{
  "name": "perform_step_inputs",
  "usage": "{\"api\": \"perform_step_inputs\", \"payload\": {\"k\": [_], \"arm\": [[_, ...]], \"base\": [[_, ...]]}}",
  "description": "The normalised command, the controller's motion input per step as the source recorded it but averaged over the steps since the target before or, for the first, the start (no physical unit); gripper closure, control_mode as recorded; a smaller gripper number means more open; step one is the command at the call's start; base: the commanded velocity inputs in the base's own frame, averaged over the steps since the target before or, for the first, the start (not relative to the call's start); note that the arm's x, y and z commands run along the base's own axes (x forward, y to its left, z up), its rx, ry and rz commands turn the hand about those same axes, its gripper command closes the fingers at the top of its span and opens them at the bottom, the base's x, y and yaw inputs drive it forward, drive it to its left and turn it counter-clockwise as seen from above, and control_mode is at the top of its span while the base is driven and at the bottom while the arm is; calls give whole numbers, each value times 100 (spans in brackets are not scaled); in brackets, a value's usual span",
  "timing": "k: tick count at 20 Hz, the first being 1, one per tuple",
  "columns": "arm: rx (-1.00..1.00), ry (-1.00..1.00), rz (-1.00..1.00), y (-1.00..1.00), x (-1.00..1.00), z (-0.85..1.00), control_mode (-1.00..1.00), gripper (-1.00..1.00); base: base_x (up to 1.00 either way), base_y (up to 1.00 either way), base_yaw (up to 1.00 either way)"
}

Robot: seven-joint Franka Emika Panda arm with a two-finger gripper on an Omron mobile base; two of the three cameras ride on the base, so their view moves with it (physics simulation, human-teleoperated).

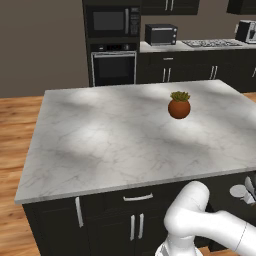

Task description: Take the pizza cutter from the drawer on the right and place it on the dining counter for cutting.

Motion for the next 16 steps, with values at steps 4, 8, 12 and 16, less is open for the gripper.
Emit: {"api": "perform_step_inputs", "payload": {"k": [4, 8, 12, 16], "arm": [[0, 0, 0, 0, 0, 0, -100, 100], [0, 0, 0, 0, 0, 0, -100, 100], [0, -2, 0, 0, 0, 0, -100, 100], [0, 0, 0, -11, -17, 28, -100, 100]], "base": [[0, 0, 0], [0, 0, 0], [0, 0, 0], [0, 0, 0]]}}
